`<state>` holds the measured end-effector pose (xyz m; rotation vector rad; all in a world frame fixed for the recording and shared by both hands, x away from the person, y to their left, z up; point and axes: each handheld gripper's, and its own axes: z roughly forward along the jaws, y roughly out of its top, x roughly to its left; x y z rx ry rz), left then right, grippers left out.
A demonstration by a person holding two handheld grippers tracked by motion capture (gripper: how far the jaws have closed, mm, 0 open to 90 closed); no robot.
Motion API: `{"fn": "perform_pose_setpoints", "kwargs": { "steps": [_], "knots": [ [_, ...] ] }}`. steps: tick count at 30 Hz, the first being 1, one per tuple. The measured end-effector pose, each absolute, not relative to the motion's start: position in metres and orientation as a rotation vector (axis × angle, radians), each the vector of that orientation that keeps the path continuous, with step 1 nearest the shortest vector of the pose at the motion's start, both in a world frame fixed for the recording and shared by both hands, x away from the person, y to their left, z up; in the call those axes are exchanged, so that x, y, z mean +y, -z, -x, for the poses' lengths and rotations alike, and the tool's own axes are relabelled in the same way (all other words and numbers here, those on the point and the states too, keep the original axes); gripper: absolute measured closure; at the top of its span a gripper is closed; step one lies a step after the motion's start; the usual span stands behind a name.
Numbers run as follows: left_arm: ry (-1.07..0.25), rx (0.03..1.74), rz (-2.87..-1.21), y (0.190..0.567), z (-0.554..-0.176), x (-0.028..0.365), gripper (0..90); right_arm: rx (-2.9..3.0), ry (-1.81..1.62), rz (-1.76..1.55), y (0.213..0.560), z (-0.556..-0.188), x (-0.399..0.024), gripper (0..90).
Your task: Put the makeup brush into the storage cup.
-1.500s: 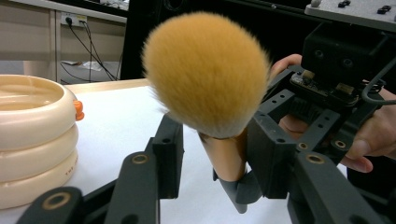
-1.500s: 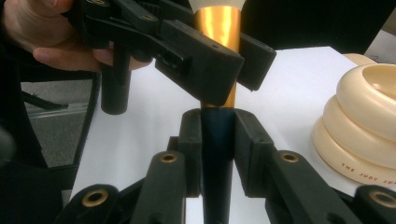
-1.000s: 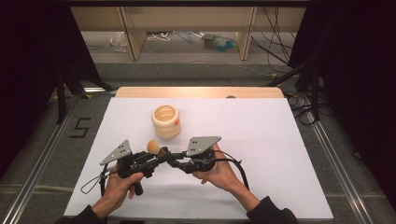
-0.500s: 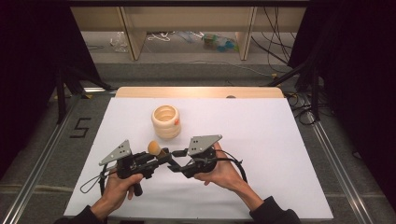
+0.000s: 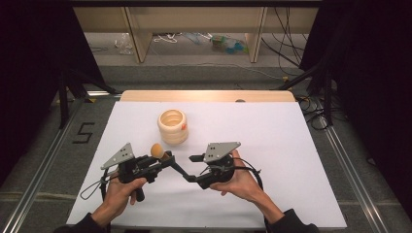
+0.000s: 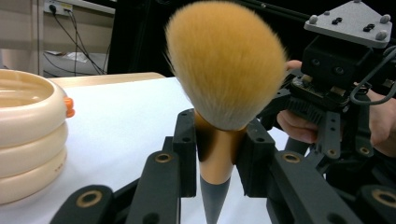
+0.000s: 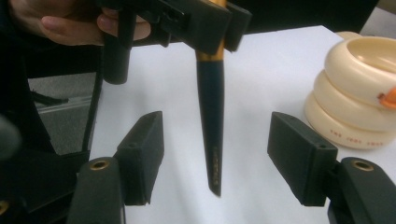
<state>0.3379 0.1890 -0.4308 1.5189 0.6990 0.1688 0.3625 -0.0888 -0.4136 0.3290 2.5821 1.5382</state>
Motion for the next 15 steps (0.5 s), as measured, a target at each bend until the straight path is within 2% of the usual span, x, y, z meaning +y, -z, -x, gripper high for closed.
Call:
{"fn": "perform_pose_setpoints", "kwargs": {
  "steps": [15],
  "knots": [
    [-0.235, 0.734, -1.572, 0.427, -0.343, 0.196, 71.9, 2.509, -1.537, -0.488, 0.415, -0.358, -0.119, 30.7]
  ]
}}
